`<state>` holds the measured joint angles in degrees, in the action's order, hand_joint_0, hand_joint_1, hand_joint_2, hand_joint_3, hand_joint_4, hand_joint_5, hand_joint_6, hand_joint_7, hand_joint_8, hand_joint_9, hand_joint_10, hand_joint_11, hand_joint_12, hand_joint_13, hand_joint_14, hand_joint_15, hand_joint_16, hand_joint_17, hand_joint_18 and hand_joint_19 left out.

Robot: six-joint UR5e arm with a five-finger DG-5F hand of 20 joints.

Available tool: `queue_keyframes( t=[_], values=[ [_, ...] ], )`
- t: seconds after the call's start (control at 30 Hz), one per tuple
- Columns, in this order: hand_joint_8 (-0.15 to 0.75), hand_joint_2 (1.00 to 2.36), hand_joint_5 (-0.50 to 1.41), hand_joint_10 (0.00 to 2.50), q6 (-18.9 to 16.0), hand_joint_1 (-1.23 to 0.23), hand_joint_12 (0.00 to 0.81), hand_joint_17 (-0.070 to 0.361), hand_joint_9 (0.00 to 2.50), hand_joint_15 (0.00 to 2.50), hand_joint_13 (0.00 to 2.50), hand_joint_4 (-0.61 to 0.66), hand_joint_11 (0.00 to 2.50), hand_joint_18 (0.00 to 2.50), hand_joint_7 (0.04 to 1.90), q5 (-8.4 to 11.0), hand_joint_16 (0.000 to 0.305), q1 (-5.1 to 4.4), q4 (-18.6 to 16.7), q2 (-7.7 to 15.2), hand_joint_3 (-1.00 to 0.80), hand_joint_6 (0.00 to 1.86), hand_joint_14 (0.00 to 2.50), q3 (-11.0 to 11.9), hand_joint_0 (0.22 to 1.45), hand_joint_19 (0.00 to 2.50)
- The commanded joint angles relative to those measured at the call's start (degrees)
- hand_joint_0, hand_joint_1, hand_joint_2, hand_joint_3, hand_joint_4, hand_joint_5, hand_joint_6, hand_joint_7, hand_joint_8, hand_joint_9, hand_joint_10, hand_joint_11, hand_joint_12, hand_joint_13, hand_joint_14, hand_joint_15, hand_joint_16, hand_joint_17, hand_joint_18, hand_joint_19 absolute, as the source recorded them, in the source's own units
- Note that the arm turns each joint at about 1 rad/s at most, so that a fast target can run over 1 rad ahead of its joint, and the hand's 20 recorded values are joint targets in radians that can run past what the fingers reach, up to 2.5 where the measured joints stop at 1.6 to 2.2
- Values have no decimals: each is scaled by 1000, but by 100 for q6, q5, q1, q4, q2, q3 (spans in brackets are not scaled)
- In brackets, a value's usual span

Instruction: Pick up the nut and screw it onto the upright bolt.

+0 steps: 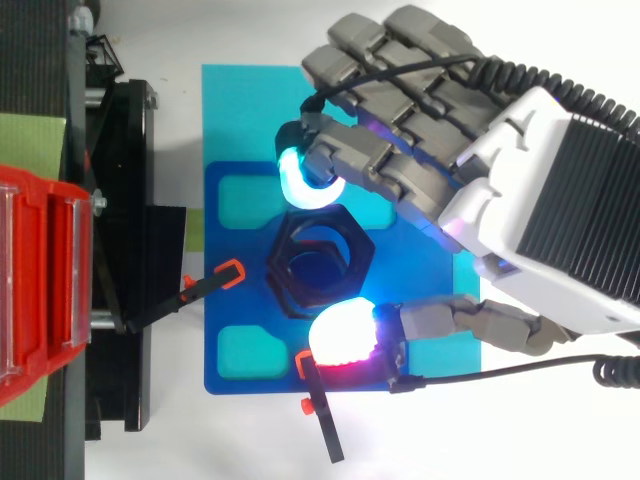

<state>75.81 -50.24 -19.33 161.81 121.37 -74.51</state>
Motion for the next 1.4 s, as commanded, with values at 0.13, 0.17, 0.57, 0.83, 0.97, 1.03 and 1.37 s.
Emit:
queue_keyframes(
  t=[0.13,0.17,0.57,0.83,0.97,1.03,1.37],
  values=[
    [286,1000,-174,0,4,-614,345,122,365,0,295,247,0,251,1189,24,54,-18,-123,0,-500,503,0,-38,514,0],
    [286,1000,-174,0,4,-613,346,122,365,0,295,250,0,250,1196,32,54,-27,-114,0,-500,503,0,-46,514,0],
    [286,1000,-173,0,4,-614,345,121,370,0,299,252,0,255,1190,32,54,-98,-97,0,-500,503,0,-46,513,0],
    [285,1000,-173,0,4,-613,343,121,374,0,301,244,0,256,1190,6,54,-106,-53,0,-500,503,0,-46,514,0],
    [286,1000,-173,0,4,-612,344,121,376,0,304,247,0,259,1186,-12,54,-115,-79,0,-500,503,0,-46,514,0],
    [286,1000,-173,0,13,-612,344,121,376,0,306,246,0,261,1192,-12,54,-115,-61,71,-500,503,0,-46,514,0],
    [287,1000,-173,0,13,-612,345,121,381,0,309,246,0,263,1191,-231,54,-45,-70,79,-500,503,0,-46,514,0]
  ],
)
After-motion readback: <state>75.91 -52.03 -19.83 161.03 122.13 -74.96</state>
